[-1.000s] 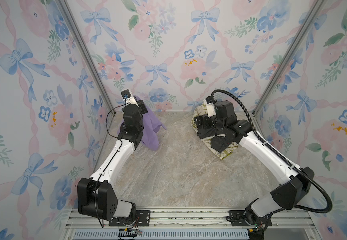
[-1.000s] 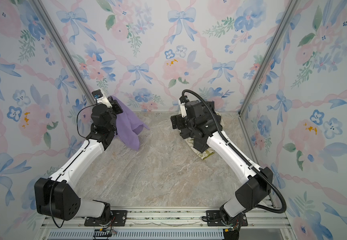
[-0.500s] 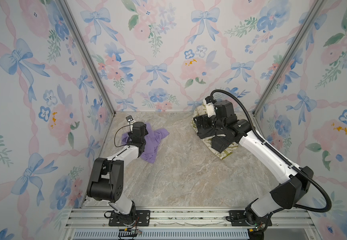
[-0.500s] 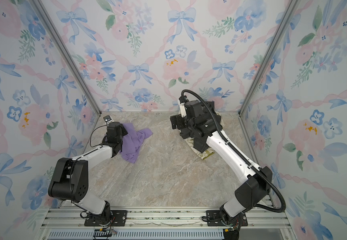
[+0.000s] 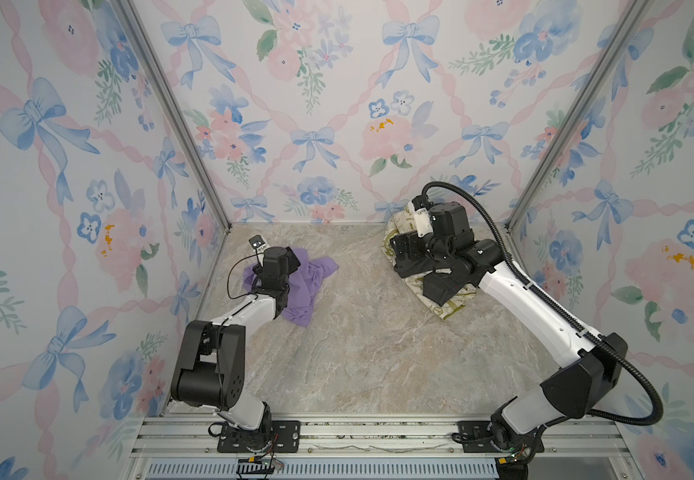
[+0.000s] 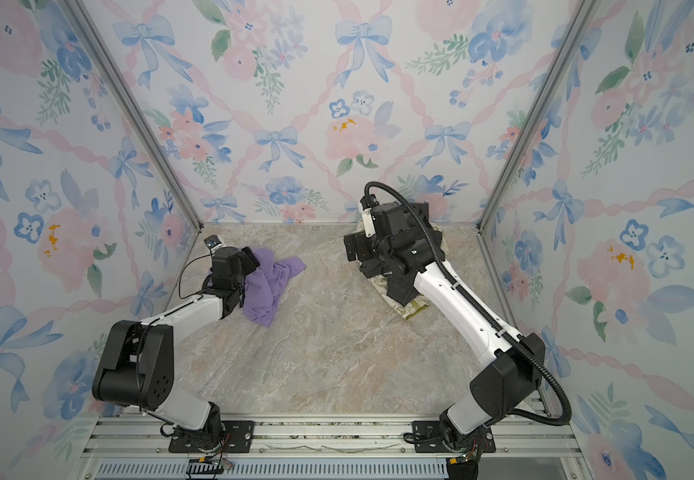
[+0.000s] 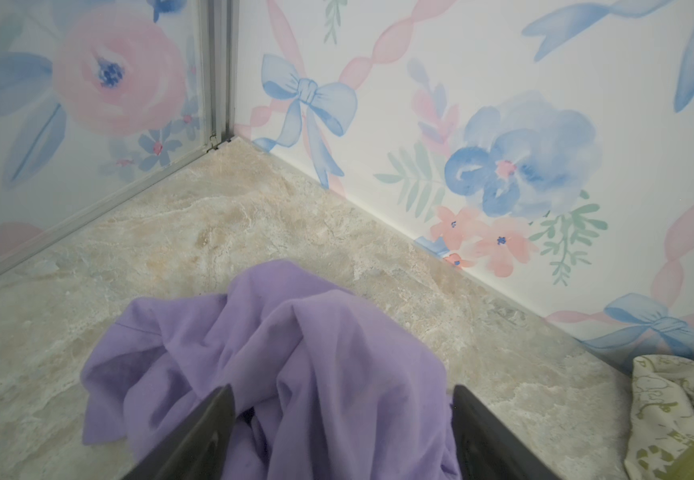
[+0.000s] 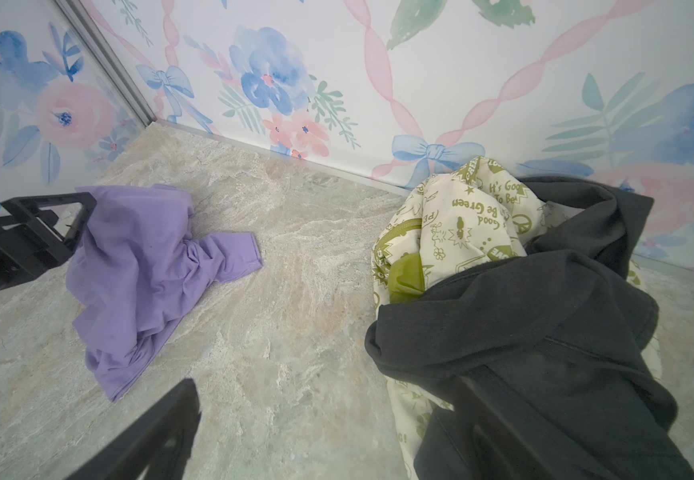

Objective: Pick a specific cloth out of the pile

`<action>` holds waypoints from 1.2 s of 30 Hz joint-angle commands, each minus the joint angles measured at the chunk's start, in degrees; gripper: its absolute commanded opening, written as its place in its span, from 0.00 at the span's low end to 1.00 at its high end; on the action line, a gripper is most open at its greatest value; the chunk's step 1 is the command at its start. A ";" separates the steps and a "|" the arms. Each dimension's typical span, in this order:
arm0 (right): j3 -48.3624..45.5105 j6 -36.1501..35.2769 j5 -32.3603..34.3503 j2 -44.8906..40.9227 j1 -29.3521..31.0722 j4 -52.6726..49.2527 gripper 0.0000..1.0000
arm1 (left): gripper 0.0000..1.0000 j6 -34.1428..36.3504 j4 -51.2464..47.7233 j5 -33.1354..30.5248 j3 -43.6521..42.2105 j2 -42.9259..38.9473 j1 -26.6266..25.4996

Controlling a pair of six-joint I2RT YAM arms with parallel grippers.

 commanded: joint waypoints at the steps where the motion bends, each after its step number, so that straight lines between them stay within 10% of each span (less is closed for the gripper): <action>1: -1.76 0.38 0.46 -2.03 -0.86 2.02 0.97 | 0.90 3.12 2.83 -2.68 -2.06 -5.50 -1.01; 14: -19.40 3.55 4.58 -10.56 -9.14 12.34 0.97 | 0.98 14.82 14.35 -6.55 -20.65 -18.26 -3.29; 36: -63.35 -6.01 10.03 -17.95 -24.80 53.37 0.97 | 0.98 27.76 34.08 -1.23 -27.78 -7.69 -0.03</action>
